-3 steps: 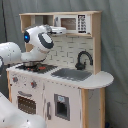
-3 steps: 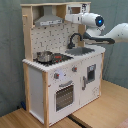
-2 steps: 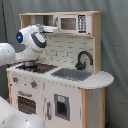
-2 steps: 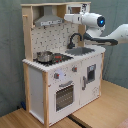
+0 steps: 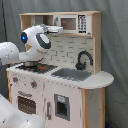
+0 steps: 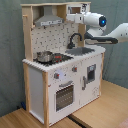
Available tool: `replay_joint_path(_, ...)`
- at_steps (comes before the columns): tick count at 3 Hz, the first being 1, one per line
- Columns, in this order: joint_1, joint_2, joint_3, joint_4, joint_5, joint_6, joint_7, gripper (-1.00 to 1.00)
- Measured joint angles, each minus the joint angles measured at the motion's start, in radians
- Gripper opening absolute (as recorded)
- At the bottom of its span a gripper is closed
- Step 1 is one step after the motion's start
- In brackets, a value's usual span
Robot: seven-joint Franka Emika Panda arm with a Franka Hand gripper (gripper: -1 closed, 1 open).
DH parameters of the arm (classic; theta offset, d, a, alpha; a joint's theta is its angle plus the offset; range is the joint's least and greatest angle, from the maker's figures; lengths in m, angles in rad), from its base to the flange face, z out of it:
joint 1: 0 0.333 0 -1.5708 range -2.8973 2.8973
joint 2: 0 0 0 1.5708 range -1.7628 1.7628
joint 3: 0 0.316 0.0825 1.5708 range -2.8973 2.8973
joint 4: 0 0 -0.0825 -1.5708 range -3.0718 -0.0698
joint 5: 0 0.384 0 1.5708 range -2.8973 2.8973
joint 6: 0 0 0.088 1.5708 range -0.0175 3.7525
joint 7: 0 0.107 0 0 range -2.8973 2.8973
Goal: Play with the kitchen
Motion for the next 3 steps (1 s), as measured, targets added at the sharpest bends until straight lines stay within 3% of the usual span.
replay_joint_path(1,-0.011,0.001,0.004,0.008,0.0,0.0,0.0,1.0)
replay_joint_path(2,-0.011,0.001,0.004,0.008,0.0,0.0,0.0,-1.0)
replay_joint_path(3,0.08,0.008,-0.048,-0.043,0.004,0.002,0.003,-1.0)
